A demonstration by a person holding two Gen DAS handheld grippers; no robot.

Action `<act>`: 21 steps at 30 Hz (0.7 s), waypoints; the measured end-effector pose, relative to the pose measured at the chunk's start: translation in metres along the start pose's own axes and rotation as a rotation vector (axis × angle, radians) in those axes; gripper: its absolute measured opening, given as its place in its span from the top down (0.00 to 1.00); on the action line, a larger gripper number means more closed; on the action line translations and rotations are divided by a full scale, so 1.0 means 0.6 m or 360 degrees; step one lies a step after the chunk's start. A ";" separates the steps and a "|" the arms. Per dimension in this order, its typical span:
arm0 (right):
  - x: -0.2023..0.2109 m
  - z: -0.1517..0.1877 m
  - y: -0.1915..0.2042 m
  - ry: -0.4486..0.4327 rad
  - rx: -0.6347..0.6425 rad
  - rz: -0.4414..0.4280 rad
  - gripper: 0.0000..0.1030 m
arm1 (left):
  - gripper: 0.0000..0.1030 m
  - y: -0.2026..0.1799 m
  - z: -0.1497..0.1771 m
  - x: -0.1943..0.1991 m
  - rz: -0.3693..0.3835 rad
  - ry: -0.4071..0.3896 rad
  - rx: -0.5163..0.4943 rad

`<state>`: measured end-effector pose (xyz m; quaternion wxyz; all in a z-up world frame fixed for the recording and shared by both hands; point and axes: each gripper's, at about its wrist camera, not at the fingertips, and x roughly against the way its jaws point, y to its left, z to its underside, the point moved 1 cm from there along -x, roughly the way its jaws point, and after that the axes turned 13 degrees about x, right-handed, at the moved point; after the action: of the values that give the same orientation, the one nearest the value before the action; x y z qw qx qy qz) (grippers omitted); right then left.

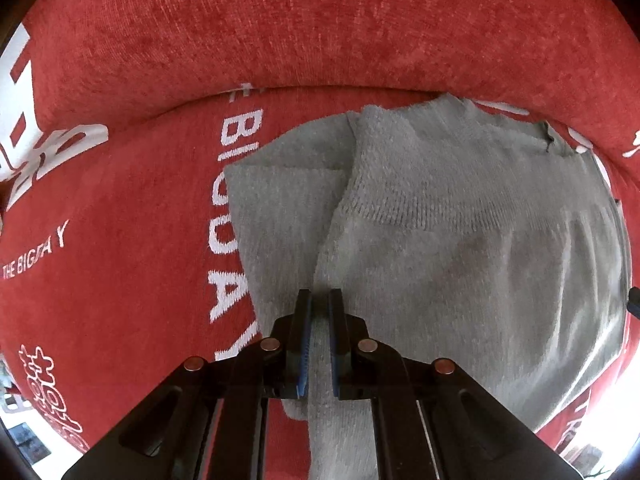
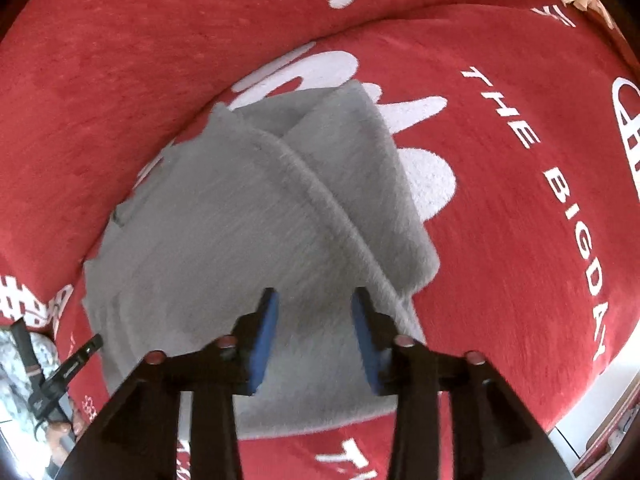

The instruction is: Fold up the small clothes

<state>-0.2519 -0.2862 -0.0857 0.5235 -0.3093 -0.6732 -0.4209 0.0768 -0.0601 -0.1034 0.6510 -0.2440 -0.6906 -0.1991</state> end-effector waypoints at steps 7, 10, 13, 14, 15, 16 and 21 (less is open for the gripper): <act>0.024 0.023 0.030 -0.0017 0.0041 -0.0039 0.58 | 0.92 0.012 0.013 0.011 0.0015 0.0022 0.0013; 0.031 0.026 0.046 -0.0013 0.0069 -0.0043 0.58 | 0.92 0.015 0.020 0.014 0.0008 0.0023 0.0005; 0.028 0.028 0.067 -0.0007 0.0085 -0.0060 0.58 | 0.92 0.019 0.027 0.023 0.0002 0.0030 0.0006; 0.028 0.027 0.072 -0.0005 0.0090 -0.0063 0.58 | 0.92 0.021 0.030 0.025 0.0001 0.0031 0.0009; 0.029 0.031 0.077 -0.0002 0.0098 -0.0069 0.58 | 0.92 0.025 0.032 0.028 0.0002 0.0032 0.0013; 0.028 0.034 0.082 0.0001 0.0106 -0.0075 0.58 | 0.92 0.028 0.035 0.029 0.0003 0.0033 0.0015; 0.023 0.052 0.104 0.0034 0.0122 -0.0118 0.58 | 0.92 0.039 0.041 0.032 -0.0007 0.0056 0.0023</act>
<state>-0.2159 -0.2303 -0.0603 0.5261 -0.2593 -0.6943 -0.4170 0.0706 -0.0252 -0.0871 0.6645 -0.2343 -0.6810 -0.1997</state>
